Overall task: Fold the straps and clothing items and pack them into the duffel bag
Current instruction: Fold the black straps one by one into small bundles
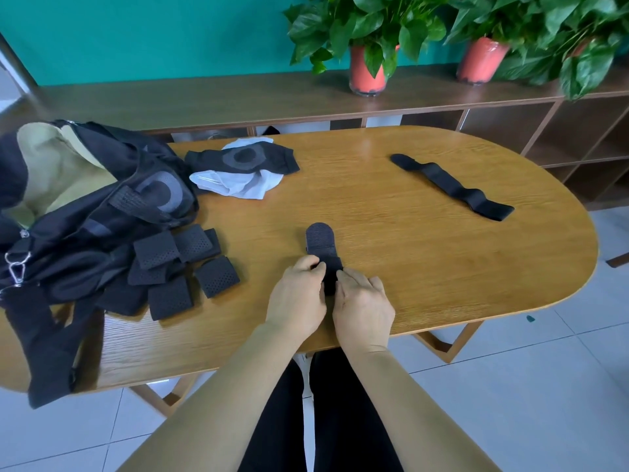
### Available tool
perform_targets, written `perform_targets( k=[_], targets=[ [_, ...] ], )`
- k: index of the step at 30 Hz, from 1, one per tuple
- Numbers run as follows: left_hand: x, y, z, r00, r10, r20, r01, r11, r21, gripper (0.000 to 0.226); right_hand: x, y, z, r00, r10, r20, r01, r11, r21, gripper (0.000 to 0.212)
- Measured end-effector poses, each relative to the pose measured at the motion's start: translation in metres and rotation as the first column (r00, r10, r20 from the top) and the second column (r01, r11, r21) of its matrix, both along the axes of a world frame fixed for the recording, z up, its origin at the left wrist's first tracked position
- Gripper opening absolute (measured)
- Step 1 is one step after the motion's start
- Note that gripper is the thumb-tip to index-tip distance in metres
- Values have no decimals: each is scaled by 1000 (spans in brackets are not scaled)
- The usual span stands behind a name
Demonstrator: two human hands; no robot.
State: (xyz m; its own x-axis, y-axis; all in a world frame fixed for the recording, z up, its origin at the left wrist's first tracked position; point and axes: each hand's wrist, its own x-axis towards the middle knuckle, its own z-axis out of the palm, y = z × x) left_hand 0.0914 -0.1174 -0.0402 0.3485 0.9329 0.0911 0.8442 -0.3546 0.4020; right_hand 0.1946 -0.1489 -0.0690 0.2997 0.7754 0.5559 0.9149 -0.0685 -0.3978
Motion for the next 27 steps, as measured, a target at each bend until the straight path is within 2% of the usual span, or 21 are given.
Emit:
perform_targets(
  k=[5, 9, 13, 17, 19, 21, 24, 27],
  targets=[
    [-9, 6, 11, 968, -110, -225, 108, 994, -18, 54, 4, 0, -3, 998, 50, 48, -47, 997, -59, 9],
    [-22, 12, 16, 949, -193, -249, 195, 981, -17, 57, 15, -9, 1, 984, 179, -26, -181, 974, -133, 31],
    [-37, 1, 14, 961, -234, -149, 236, 972, -4, 51, 31, -26, 2, 950, 311, -5, -308, 937, -165, 41],
    [-43, -6, 16, 979, -197, 42, 201, 973, -115, 40, 35, -26, 4, 928, 335, -162, -360, 921, -153, 27],
    [-42, -7, 14, 976, -118, 184, 144, 980, -138, 31, 30, -19, 7, 911, 290, -293, -344, 926, -154, 18],
    [-37, -7, 9, 969, -40, 244, 66, 993, -97, 32, 23, -10, 11, 906, 193, -377, -278, 943, -185, 12],
    [-26, -5, 3, 956, 91, 278, -75, 995, -67, 45, 13, 1, 16, 928, 57, -368, -168, 946, -277, 20],
    [-17, 1, 1, 953, 166, 252, -160, 986, -45, 50, 6, 10, 18, 944, 6, -329, -117, 941, -317, 23]
  ],
)
